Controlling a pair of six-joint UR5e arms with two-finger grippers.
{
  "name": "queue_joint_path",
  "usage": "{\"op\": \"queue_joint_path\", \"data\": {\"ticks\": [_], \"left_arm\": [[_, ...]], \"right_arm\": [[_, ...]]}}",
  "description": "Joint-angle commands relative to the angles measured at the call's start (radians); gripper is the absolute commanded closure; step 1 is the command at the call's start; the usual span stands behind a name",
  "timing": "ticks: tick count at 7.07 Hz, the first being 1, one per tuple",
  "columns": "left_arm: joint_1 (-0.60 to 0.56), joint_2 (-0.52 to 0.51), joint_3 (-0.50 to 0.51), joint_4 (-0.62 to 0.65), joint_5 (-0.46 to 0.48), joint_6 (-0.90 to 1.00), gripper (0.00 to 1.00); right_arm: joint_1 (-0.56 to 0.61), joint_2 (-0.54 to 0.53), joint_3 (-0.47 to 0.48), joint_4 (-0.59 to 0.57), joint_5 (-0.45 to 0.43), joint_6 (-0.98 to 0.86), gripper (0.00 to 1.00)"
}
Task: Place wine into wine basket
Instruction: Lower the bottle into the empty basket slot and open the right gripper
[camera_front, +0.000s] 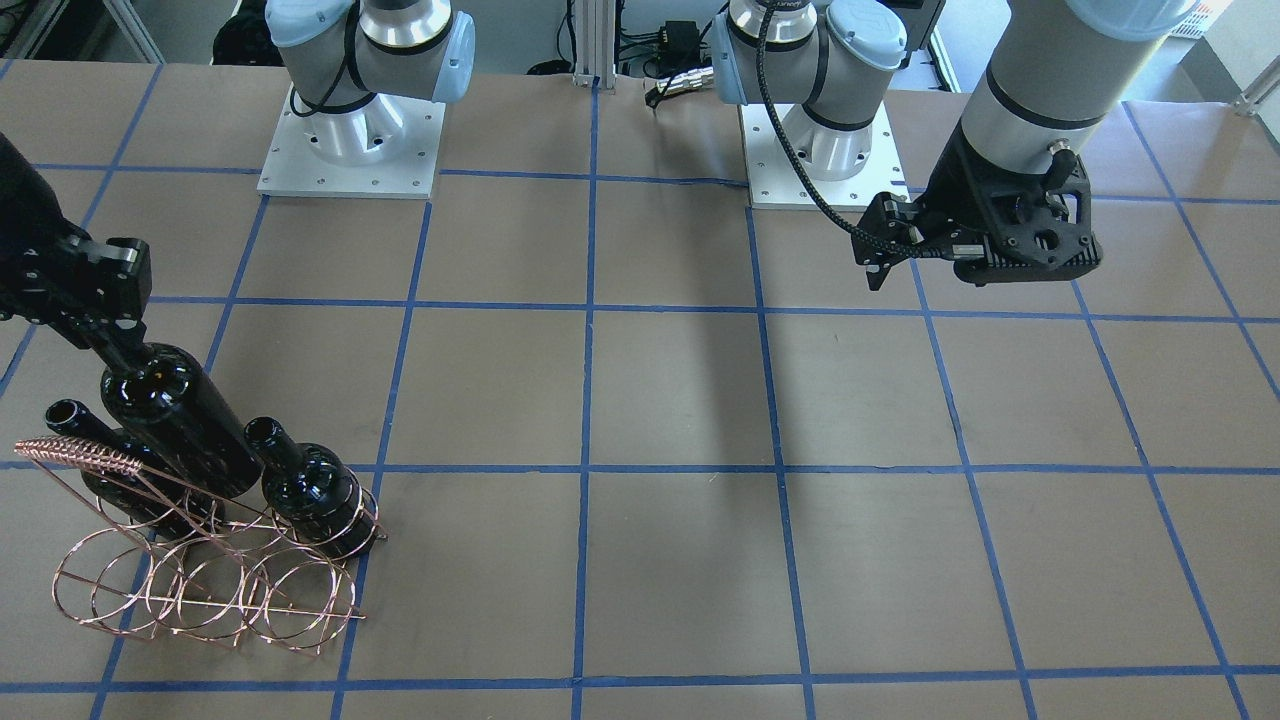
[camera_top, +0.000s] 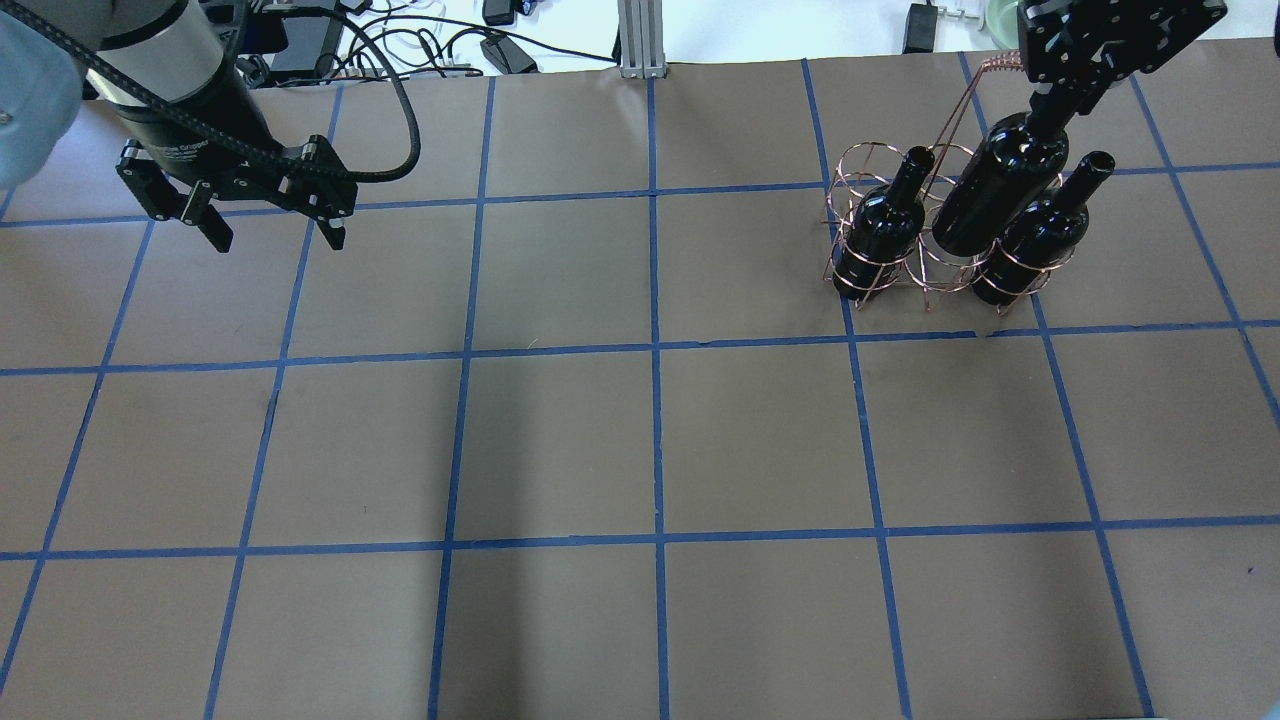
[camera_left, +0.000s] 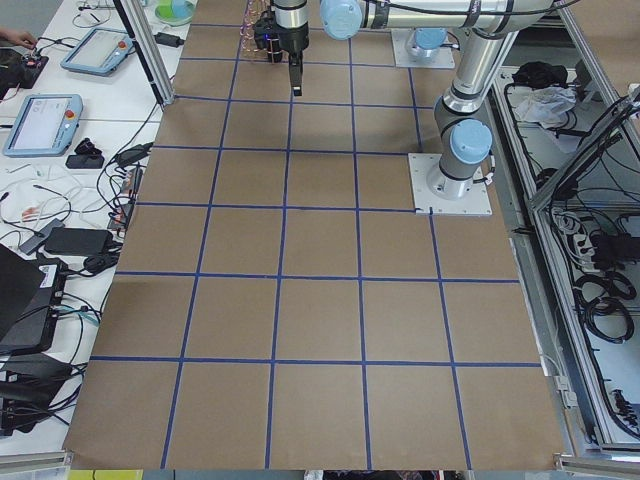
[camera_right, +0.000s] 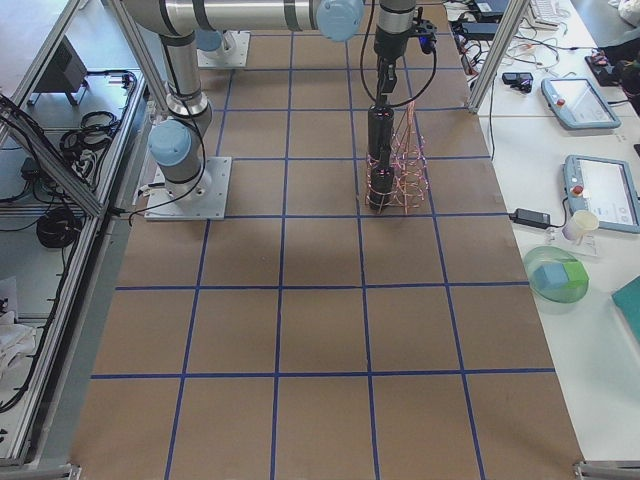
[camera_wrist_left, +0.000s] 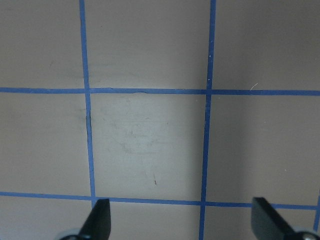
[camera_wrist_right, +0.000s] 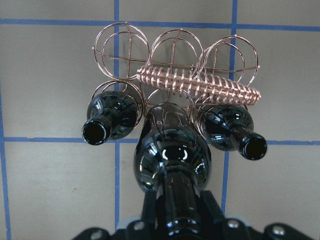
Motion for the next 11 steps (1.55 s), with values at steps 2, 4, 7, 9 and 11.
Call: {"op": "queue_joint_path", "data": {"ticks": [2, 4, 7, 9, 11], "left_arm": [[0.0, 0.0, -0.002, 0.0, 0.0, 0.0, 0.0], [0.0, 0.0, -0.002, 0.0, 0.0, 0.0, 0.0], [0.0, -0.002, -0.002, 0.0, -0.001, 0.0, 0.0], [-0.002, -0.002, -0.02, 0.001, -0.001, 0.0, 0.0], [-0.002, 0.006, -0.028, 0.003, -0.001, 0.0, 0.0]], "right_arm": [[-0.003, 0.038, -0.001, -0.056, -0.015, -0.051, 0.83], [-0.003, 0.038, 0.009, -0.053, -0.019, -0.054, 0.83], [0.0, 0.05, 0.012, -0.054, -0.006, -0.085, 0.83], [0.0, 0.053, 0.037, -0.056, -0.017, -0.086, 0.82], [0.0, 0.067, 0.048, -0.082, -0.017, -0.094, 0.81]]}}
